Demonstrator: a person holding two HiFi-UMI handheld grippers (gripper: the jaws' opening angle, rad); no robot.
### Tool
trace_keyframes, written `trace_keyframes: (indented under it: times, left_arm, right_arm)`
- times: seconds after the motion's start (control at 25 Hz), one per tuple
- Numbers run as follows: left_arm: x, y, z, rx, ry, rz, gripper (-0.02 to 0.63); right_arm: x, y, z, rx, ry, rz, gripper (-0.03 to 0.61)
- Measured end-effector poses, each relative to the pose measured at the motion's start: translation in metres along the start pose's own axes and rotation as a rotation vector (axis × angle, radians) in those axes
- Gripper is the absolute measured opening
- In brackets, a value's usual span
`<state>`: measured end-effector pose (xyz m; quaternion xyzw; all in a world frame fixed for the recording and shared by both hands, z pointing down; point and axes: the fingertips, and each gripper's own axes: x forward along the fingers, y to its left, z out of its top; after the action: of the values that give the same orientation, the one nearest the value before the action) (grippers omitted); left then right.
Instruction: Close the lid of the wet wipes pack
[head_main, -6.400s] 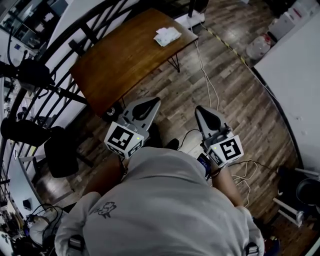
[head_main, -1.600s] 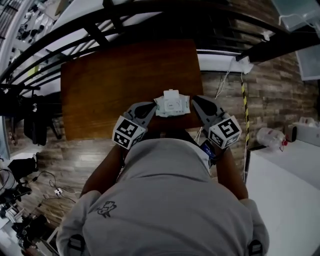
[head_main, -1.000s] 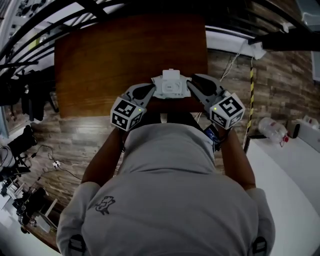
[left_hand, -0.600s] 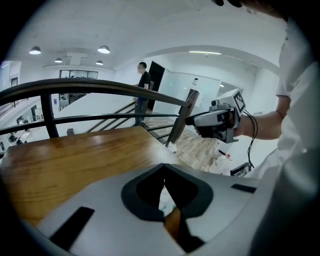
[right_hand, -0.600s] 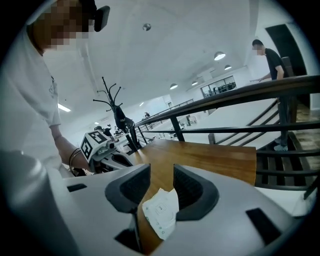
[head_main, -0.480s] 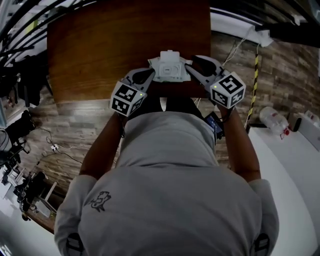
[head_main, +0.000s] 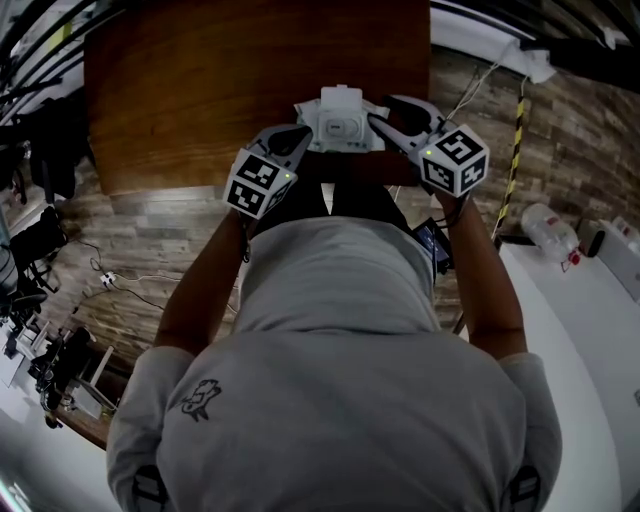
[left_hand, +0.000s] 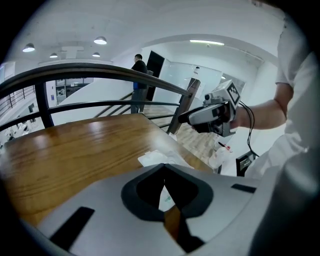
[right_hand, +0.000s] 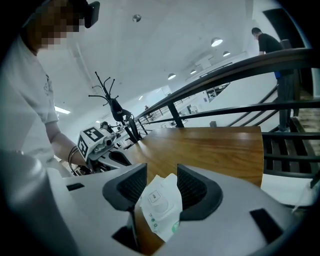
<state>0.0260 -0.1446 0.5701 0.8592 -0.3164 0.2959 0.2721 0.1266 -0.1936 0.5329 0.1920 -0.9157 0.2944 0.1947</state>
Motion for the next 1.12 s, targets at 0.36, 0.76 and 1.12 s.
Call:
trace_keyframes:
  times: [0.36, 0.76, 1.12]
  left_arm:
    - [0.020, 0.007, -0.018, -0.016, 0.033, -0.012, 0.012]
    - [0.033, 0.013, -0.041, -0.044, 0.091, -0.028, 0.012]
    - [0.045, 0.021, -0.052, -0.060, 0.100, -0.025, 0.012]
  right_arm:
    - [0.018, -0.020, -0.022, 0.051, 0.026, 0.008, 0.186]
    - [0.037, -0.037, -0.038, 0.074, 0.061, 0.009, 0.192]
    - [0.054, -0.050, -0.058, 0.084, 0.134, 0.027, 0.206]
